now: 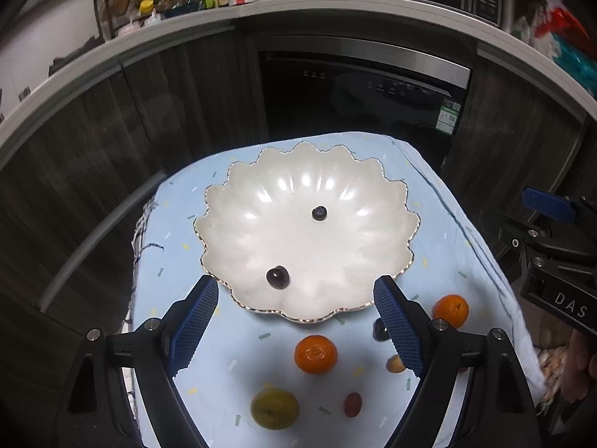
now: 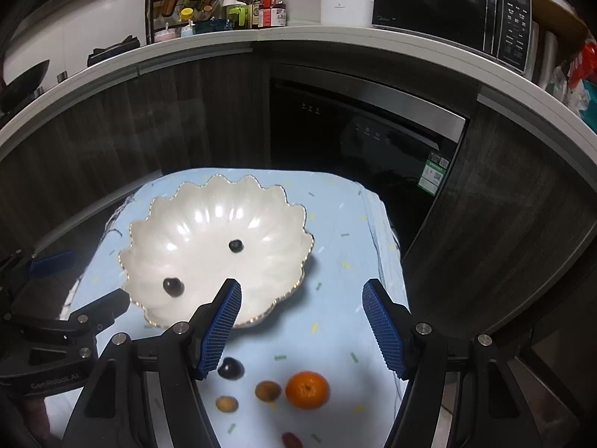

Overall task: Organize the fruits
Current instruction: 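Move both grippers back toward the remaining fruits on the cloth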

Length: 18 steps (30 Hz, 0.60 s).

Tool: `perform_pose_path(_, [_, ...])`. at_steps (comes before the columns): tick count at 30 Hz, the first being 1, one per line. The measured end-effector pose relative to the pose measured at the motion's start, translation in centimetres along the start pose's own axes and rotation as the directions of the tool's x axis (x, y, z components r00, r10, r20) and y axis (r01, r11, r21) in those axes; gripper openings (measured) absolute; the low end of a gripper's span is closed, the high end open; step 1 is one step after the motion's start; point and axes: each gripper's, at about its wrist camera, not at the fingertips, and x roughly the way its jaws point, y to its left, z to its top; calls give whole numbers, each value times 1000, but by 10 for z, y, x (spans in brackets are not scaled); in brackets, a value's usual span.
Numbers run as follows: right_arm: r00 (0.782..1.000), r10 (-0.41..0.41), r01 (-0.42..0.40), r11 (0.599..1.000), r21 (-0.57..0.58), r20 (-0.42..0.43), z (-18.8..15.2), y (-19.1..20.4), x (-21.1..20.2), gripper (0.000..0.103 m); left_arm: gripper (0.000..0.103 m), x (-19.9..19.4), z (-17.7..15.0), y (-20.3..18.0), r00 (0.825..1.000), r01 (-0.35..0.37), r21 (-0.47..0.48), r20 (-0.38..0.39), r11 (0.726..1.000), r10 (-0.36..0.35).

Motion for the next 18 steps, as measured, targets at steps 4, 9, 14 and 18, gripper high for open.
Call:
perform_pose_path(4, [1000, 2, -2, 1000, 0, -8, -13, -3, -2, 69, 86, -1, -7, -6, 1000, 20, 4, 1, 1000, -20])
perform_pose_path(9, [1000, 10, -10, 1000, 15, -3, -30, -5, -6, 69, 86, -2, -22, -17, 999, 31, 30, 19, 999, -31])
perform_pose_path(14, [1000, 4, -4, 1000, 17, 17, -44, -6, -10, 69, 86, 2, -39, -26, 999, 38, 57, 14, 998, -39])
perform_pose_path(18, [1000, 2, -2, 1000, 22, 9, -58, -5, -9, 69, 86, 5, -53, -29, 999, 30, 55, 9, 998, -31])
